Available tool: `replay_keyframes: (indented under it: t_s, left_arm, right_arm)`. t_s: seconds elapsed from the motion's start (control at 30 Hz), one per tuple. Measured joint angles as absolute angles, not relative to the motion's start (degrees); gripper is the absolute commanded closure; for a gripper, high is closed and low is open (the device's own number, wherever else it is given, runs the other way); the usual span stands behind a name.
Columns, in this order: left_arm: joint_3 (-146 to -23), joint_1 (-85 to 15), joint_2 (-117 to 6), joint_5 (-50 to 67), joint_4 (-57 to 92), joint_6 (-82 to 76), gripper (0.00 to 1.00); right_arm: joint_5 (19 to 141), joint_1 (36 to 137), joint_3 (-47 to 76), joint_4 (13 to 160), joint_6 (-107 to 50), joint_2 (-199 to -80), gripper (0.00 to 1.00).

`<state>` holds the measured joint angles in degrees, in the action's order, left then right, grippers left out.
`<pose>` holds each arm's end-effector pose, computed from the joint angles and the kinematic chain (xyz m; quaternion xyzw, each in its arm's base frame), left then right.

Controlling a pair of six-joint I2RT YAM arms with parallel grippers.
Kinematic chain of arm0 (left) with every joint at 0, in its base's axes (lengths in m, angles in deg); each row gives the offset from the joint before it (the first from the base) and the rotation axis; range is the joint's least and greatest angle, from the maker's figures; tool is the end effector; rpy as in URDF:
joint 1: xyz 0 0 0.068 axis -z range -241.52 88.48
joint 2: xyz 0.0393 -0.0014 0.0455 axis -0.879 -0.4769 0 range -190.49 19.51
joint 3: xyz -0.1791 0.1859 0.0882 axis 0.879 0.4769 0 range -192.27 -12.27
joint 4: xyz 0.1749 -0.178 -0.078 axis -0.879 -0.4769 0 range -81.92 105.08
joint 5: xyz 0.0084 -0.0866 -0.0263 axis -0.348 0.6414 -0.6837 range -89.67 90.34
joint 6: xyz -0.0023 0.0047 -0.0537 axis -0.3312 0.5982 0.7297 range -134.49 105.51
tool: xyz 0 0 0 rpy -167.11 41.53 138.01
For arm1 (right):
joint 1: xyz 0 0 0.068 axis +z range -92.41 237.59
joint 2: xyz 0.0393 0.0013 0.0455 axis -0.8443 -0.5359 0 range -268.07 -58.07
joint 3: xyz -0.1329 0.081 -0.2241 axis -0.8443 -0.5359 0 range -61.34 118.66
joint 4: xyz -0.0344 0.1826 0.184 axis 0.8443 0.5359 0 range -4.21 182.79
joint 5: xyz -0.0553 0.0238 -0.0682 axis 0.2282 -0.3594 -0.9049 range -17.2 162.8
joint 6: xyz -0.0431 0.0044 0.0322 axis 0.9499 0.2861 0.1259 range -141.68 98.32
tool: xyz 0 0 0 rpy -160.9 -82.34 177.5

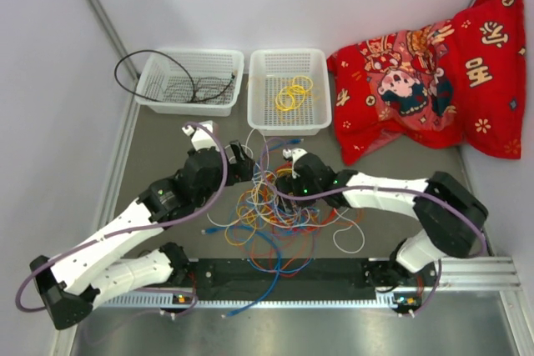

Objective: Untangle the cables

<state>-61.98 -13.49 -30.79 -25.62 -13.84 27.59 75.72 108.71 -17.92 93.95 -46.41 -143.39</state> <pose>0.1381 -0.1302 0.3219 -0.0693 0.8466 -0.2104 0.4840 0.1814 0.2278 0.1736 -0.2229 0.9128 0.2287 0.2546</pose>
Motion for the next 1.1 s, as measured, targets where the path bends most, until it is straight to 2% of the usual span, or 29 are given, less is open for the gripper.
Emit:
replay_keyframes:
  t_s: [0.07, 0.1, 0.17, 0.2, 0.23, 0.47, 0.6, 0.77, 0.93, 1.1]
  left_arm:
    - [-61.96, -13.46, -30.62, -25.14, -14.06, 28.01, 0.08]
    - [-61.96, -13.46, -30.49, -24.96, -14.17, 28.21, 0.08]
    - [-61.87, -13.46, -30.31, -24.81, -14.19, 28.67, 0.08]
    - [-61.79, -13.46, -30.09, -24.81, -14.28, 28.84, 0.08]
    - [-61.72, -13.46, -29.9, -24.81, -14.39, 28.91, 0.08]
    - [-61.63, -13.46, -28.85, -25.47, -15.0, 28.88, 0.08]
    - [-61.66, -13.46, -28.19, -26.93, -15.0, 28.4, 0.07]
    - [-61.66, -13.46, -26.38, -29.1, -13.84, 26.41, 0.05]
    - [-61.68, -13.46, -26.09, -29.58, -10.76, 24.32, 0.01]
    - [-61.66, -13.46, -26.84, -28.75, -5.28, 21.19, 0.01]
  right_arm:
    - [75.72, 108.73, -16.1, 93.23, -46.44, -145.95, 0.37]
    - [75.74, 108.71, -15.62, 92.77, -46.57, -146.86, 0.57]
    - [75.85, 108.68, -15.41, 92.18, -46.61, -147.89, 0.73]
    - [76.11, 108.71, -15.41, 92.16, -46.87, -148.2, 0.89]
    - [76.37, 108.71, -15.41, 92.09, -46.96, -148.48, 0.98]
    - [77.75, 108.71, -14.36, 93.73, -46.17, -146.91, 1.0]
    - [75.76, 108.71, -13.04, 99.59, -43.97, -134.71, 1.0]
    - [70.91, 108.71, -0.3, 105.86, -38.96, -117.38, 1.0]
    - [67.15, 108.71, 9.38, 111.66, -34.96, -109.4, 1.0]
    - [65.25, 108.71, 10.43, 118.67, -34.11, -104.72, 1.0]
